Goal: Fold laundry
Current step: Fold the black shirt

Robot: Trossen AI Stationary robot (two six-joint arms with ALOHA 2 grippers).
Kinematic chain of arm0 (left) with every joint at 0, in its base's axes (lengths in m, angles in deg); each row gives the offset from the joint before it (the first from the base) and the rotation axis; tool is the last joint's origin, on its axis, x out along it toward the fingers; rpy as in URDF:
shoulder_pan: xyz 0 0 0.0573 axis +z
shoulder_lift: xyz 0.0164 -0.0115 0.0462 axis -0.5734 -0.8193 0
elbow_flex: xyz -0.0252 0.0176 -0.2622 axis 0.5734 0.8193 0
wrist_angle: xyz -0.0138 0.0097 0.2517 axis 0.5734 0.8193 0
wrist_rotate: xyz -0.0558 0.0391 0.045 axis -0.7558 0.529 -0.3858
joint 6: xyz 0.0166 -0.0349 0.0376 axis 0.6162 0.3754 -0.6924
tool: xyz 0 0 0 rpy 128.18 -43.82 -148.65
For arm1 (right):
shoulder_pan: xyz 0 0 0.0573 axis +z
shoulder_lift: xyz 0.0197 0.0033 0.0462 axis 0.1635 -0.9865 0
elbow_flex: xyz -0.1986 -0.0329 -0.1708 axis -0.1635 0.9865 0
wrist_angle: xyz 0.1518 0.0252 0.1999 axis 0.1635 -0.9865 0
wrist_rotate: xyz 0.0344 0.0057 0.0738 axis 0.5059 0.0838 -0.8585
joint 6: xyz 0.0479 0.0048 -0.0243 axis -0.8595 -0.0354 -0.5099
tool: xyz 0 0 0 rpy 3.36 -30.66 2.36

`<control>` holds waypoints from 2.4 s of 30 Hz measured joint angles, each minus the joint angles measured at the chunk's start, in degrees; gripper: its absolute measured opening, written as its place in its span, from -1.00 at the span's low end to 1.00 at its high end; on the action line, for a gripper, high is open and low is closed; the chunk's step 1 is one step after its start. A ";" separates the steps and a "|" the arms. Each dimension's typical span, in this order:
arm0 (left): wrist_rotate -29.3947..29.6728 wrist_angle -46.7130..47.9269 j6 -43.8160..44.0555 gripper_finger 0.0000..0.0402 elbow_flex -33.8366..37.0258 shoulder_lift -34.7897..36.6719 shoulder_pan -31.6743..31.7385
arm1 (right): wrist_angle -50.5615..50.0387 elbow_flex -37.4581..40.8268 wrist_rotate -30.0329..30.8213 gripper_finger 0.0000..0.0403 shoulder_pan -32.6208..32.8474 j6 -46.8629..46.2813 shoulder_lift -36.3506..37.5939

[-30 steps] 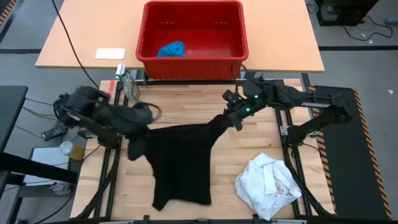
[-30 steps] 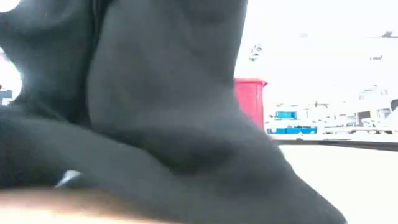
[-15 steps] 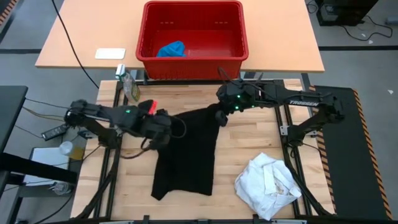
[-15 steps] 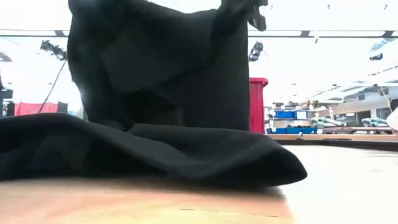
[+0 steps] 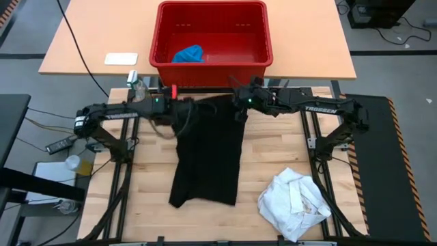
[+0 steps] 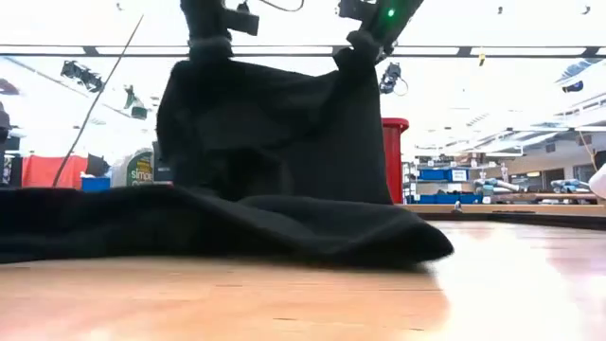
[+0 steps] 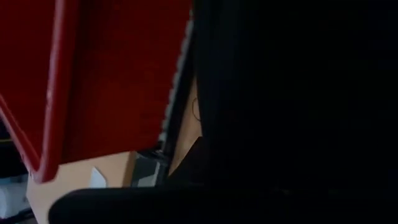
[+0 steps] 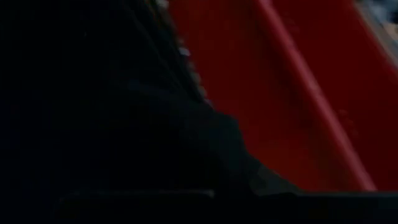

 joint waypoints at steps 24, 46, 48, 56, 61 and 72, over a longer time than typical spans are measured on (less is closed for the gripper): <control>-15.47 -0.94 -0.03 -0.95 0.30 -0.55 -4.98 | -7.25 1.43 -32.65 -0.91 4.42 -11.90 -0.60; 11.58 -17.19 4.56 -0.97 20.80 -1.99 -18.38 | -0.22 13.94 -15.39 -0.91 9.92 -12.51 -0.63; 11.96 -17.02 5.77 -0.97 21.76 -1.99 -20.15 | 0.54 15.57 -17.09 -0.91 10.76 -13.90 -0.57; 11.56 -17.87 9.27 -0.97 24.91 -1.97 -25.10 | 5.41 19.54 -16.18 -0.91 14.82 -17.99 -0.62; 11.08 -18.62 10.24 -0.97 25.91 -1.97 -27.80 | 8.94 20.96 -15.41 -0.92 17.71 -16.91 -0.61; 5.81 -22.75 12.10 -0.97 27.19 -2.59 -33.16 | 17.28 27.65 -19.98 -0.92 23.01 -20.53 -0.61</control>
